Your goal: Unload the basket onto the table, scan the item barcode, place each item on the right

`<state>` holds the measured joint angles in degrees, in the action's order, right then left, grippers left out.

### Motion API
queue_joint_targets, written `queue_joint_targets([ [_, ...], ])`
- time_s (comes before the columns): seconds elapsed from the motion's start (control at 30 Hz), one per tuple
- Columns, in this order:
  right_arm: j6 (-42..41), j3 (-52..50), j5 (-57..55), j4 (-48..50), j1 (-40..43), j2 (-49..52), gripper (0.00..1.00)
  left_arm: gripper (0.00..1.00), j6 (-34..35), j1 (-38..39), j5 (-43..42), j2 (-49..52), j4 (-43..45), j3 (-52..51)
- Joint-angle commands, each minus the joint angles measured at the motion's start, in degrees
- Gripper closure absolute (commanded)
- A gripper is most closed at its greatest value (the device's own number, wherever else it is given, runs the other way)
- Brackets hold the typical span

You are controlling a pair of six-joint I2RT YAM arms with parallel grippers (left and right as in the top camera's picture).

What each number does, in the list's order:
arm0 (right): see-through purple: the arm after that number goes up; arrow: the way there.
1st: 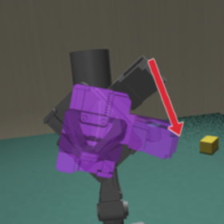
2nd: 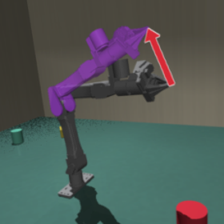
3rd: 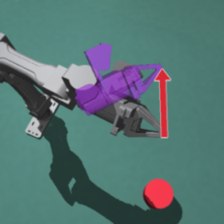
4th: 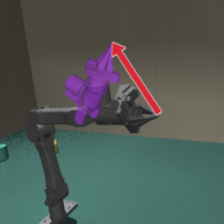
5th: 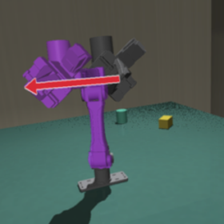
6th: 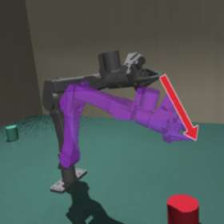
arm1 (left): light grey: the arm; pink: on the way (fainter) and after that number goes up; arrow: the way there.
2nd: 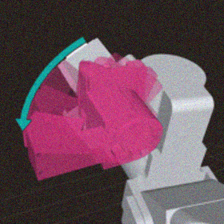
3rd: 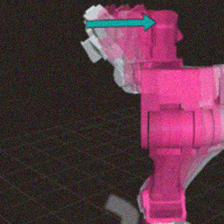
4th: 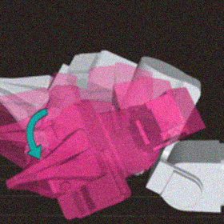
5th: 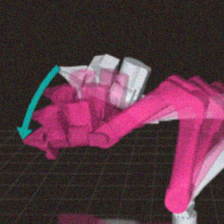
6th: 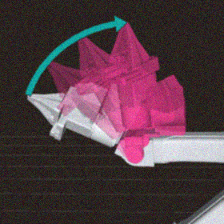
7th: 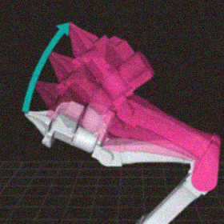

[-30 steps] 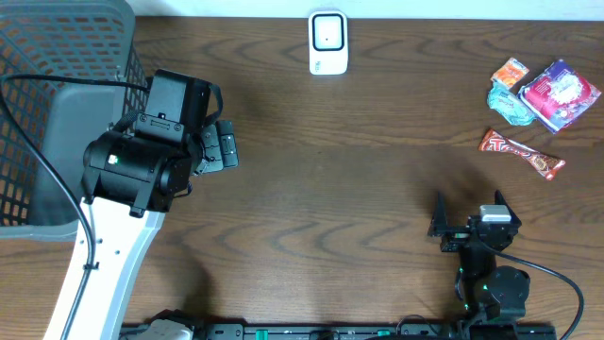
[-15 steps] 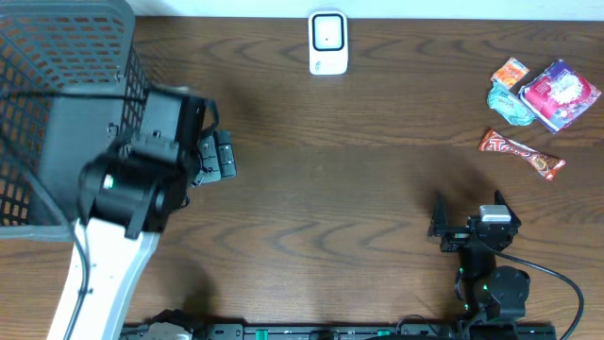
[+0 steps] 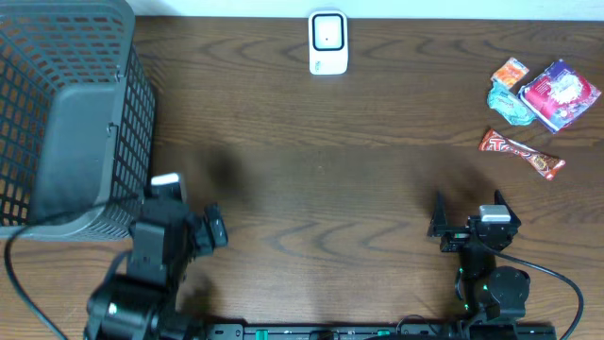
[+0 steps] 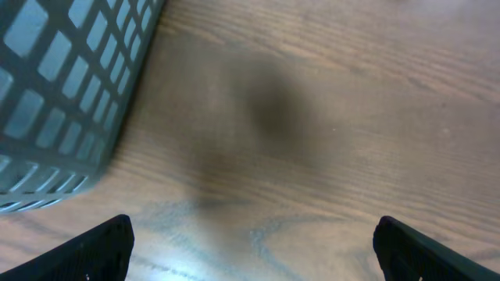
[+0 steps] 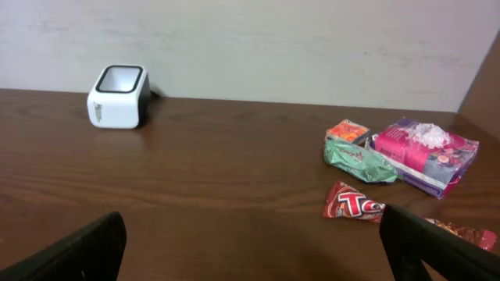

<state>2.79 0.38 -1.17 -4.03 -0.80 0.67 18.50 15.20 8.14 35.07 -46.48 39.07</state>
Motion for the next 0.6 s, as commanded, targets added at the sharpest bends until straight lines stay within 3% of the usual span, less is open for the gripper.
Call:
queue_joint_targets([
  [0.0, 0.70, -0.07, 0.20, -0.24, 0.61, -0.33, 0.01, 0.02, -0.92, -0.31, -0.04, -7.78, 2.69, -6.05],
  [0.07, 0.70, -0.07, 0.20, -0.24, 0.61, -0.33, 0.01, 0.02, -2.19, -0.31, -0.70, -10.84, 5.86, -8.79],
  [0.27, 0.70, -0.07, 0.20, -0.24, 0.61, -0.31, 0.01, 0.02, -16.17, -1.86, -10.34, -19.08, 20.72, -17.92],
  [0.57, 0.70, -0.07, 0.20, -0.24, 0.61, -0.28, 0.01, 0.02, -16.35, -8.57, -17.88, -29.38, 37.11, -31.80],
])
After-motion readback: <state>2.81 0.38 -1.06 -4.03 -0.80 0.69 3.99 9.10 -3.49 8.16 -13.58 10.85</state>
